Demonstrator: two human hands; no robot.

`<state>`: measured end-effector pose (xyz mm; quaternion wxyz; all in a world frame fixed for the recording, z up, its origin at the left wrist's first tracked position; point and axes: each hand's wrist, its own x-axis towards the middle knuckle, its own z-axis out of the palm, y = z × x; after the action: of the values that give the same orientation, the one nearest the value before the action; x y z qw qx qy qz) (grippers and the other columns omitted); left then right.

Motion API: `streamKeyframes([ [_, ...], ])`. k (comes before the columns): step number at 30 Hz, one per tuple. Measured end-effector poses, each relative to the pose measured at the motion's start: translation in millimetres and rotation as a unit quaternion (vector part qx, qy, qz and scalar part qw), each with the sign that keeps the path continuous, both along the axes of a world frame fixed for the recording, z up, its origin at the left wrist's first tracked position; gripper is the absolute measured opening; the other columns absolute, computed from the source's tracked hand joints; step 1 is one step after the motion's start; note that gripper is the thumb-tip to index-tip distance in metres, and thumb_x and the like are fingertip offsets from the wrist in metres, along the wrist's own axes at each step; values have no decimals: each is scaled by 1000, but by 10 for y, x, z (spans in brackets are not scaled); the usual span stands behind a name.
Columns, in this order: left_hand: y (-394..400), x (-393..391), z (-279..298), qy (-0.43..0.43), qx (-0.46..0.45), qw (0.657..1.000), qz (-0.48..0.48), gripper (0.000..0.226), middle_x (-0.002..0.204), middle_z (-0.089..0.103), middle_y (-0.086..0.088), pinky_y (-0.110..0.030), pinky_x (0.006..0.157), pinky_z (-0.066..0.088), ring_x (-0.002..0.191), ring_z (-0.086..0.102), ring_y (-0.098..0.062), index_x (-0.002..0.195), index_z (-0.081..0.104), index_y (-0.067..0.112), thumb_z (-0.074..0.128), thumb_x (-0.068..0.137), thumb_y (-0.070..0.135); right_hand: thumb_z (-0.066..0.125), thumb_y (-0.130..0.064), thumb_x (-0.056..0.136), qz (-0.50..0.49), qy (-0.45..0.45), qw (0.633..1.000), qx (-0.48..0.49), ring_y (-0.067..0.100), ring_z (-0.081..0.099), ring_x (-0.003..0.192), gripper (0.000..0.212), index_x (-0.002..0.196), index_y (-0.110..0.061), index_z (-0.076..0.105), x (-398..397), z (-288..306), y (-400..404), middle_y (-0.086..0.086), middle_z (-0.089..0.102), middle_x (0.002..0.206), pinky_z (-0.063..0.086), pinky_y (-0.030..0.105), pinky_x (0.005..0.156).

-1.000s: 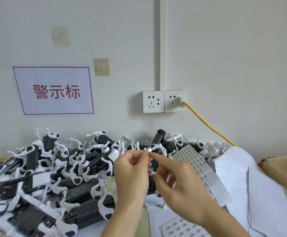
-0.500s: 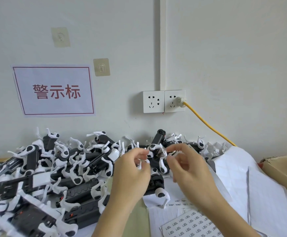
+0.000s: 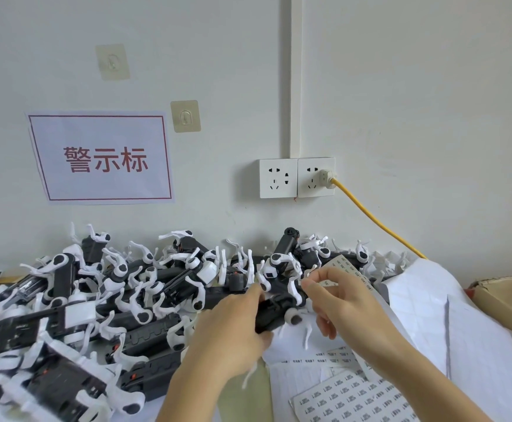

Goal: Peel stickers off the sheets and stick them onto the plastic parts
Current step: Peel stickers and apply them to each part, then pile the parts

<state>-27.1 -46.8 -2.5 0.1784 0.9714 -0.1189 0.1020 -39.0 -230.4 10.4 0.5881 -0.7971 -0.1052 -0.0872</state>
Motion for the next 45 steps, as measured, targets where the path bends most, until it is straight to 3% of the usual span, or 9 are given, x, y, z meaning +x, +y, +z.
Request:
streamKeyframes([
  [5, -46, 62, 24, 14, -209, 977, -34, 14, 71, 64, 6, -25, 58, 42, 68, 61, -17, 90, 63, 27, 64, 88, 40, 54, -19, 99, 20, -30, 999, 36, 20, 40, 50, 14, 90, -9, 59, -29, 38, -29, -7, 41, 48, 35, 34, 55],
  [8, -91, 66, 29, 29, -283, 957, -58, 9, 60, 63, 7, -30, 58, 44, 65, 68, -20, 87, 63, 25, 62, 87, 34, 56, -17, 98, 27, -47, 998, 18, 18, 38, 48, 14, 86, -12, 60, -38, 50, -50, -6, 41, 48, 31, 26, 50],
  [12, -124, 43, 43, 30, -330, 940, -77, 12, 65, 67, 6, -20, 51, 42, 61, 68, -20, 95, 61, 37, 63, 85, 30, 59, -18, 96, 15, -62, 998, -15, 19, 33, 51, 14, 83, -15, 62, -22, 30, -38, 2, 42, 51, 27, 31, 50],
  [15, -157, 46, 41, 14, -354, 932, -81, 19, 73, 68, -1, -25, 54, 45, 61, 67, -23, 96, 63, 42, 63, 80, 32, 60, -17, 96, 8, -78, 996, -37, 19, 31, 50, 17, 79, -17, 63, -19, 19, -24, 2, 39, 51, 26, 28, 49],
  [18, -183, 48, 28, -15, -370, 924, -92, 33, 75, 70, 7, -16, 53, 45, 60, 64, -9, 103, 63, 50, 68, 81, 26, 60, -16, 96, 1, -91, 994, -63, 14, 29, 46, 18, 78, -18, 63, -30, 19, -10, -1, 38, 48, 26, 20, 45],
  [22, -206, 38, 34, -48, -376, 918, -116, 37, 64, 63, 16, -8, 52, 38, 55, 54, -2, 109, 68, 43, 68, 81, 19, 61, -16, 96, -10, -98, 992, -76, 11, 27, 44, 18, 78, -17, 63, -42, 28, 2, -4, 36, 46, 26, 16, 43],
  [27, -215, 40, 33, -90, -342, 927, -128, 34, 68, 64, 9, -12, 53, 38, 58, 51, -7, 109, 70, 40, 64, 80, 23, 62, -16, 96, -21, -111, 989, -91, 9, 28, 42, 16, 80, -18, 63, -47, 24, 15, -5, 36, 45, 32, 17, 44],
  [33, -219, 62, 5, -106, -320, 934, -122, 32, 78, 68, 1, -34, 63, 51, 68, 59, -18, 107, 65, 42, 61, 78, 28, 66, -19, 94, -42, -144, 982, -118, 9, 28, 41, 17, 77, -24, 64, -32, -16, 27, -6, 33, 42, 32, 15, 45],
  [45, -215, 64, -6, -124, -316, 933, -119, 24, 77, 68, 8, -31, 62, 52, 67, 61, -15, 99, 56, 46, 63, 78, 36, 72, -20, 90, -86, -191, 969, -134, 11, 29, 40, 22, 71, -28, 63, -6, -47, 59, -9, 28, 39, 32, 16, 46],
])
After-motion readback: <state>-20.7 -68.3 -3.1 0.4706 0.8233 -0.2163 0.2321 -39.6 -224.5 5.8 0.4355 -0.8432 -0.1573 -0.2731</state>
